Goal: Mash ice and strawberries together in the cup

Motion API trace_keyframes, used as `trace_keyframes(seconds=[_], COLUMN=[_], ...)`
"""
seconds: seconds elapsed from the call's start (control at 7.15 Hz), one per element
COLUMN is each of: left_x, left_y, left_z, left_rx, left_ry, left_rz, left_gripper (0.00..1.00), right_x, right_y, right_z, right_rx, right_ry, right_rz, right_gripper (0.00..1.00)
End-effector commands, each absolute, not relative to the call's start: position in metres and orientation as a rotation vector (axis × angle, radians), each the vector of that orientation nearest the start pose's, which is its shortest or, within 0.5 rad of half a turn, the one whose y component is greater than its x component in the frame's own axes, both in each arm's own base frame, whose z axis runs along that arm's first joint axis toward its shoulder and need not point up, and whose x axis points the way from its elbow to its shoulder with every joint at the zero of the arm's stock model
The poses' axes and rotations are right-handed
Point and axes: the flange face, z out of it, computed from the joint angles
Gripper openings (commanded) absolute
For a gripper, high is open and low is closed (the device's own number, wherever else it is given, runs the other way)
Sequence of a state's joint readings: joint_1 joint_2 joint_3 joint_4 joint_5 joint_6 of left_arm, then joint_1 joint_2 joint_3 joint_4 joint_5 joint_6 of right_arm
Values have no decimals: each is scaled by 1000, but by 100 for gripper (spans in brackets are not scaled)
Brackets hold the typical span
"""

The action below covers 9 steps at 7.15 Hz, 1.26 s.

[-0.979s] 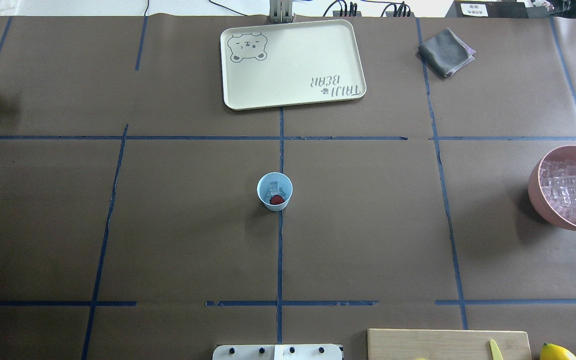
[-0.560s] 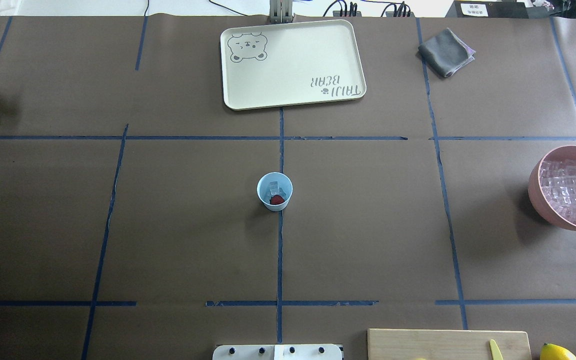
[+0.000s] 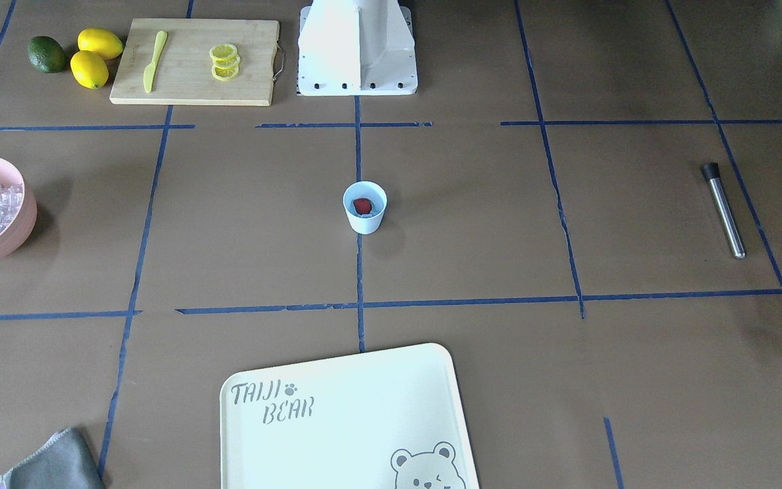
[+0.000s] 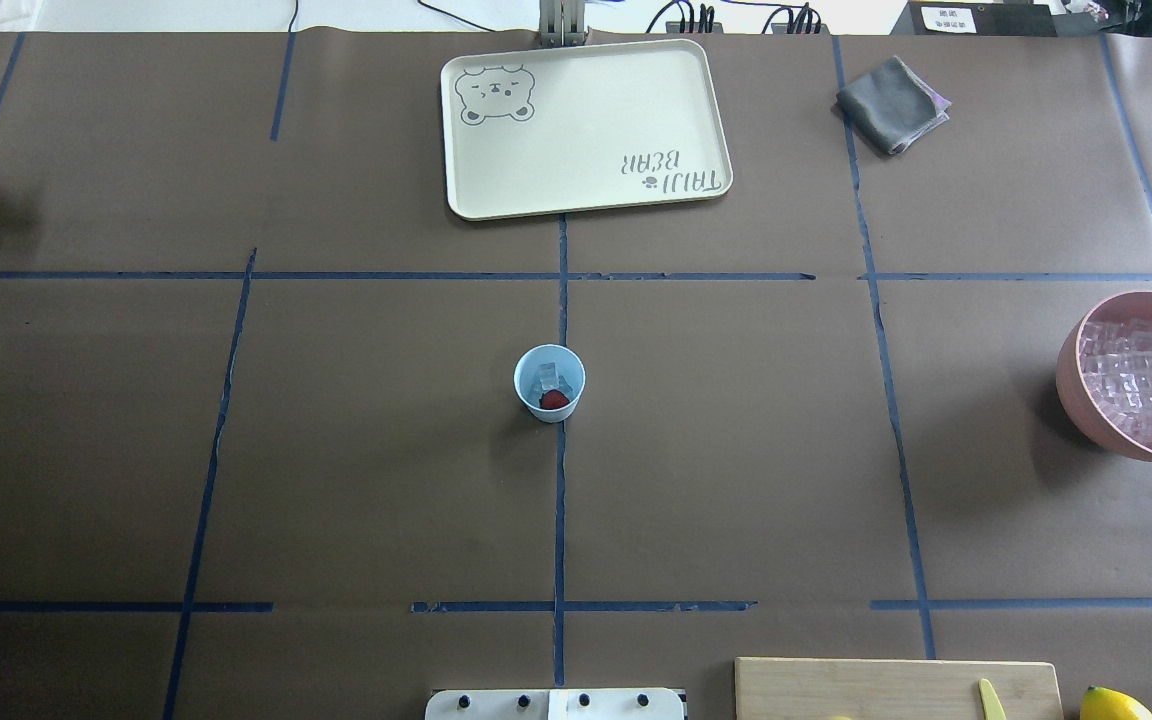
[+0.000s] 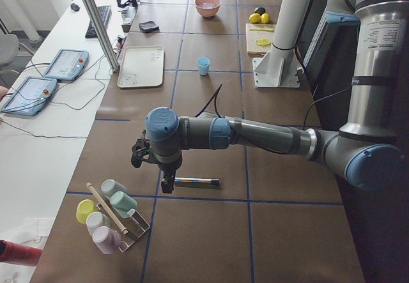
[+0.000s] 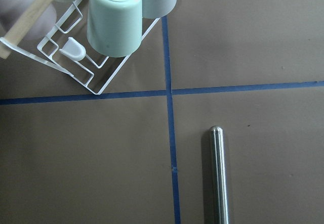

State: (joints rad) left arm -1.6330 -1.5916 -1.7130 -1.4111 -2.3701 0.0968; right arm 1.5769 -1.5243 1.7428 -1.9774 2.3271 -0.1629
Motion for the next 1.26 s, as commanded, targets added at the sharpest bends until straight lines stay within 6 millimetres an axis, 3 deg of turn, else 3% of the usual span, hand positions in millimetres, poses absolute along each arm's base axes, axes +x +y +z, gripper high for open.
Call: trace_keyframes(seconds=[0.0, 0.14, 0.28, 0.7, 1.12], left_x=[-81, -79, -78, -82, -69], left_y=[-492, -490, -481, -476, -478], left_z=[593, 595, 578, 561, 571], left_rx=[54, 60, 100, 152, 119], left_ry=[790, 789, 782, 718, 723], left_rz=[56, 69, 87, 109, 123], left_gripper=[100, 100, 100, 100, 100], right_x=[69, 68, 68, 68, 68], right_y=[-489, -489, -490, -491, -492], right_z=[589, 588, 586, 586, 586], right_rx=[-108, -105, -102, -102, -102], right_ry=[-765, -766, -764, -764, -766], right_rz=[-79, -81, -83, -84, -84], right_gripper=[100, 100, 100, 100, 100])
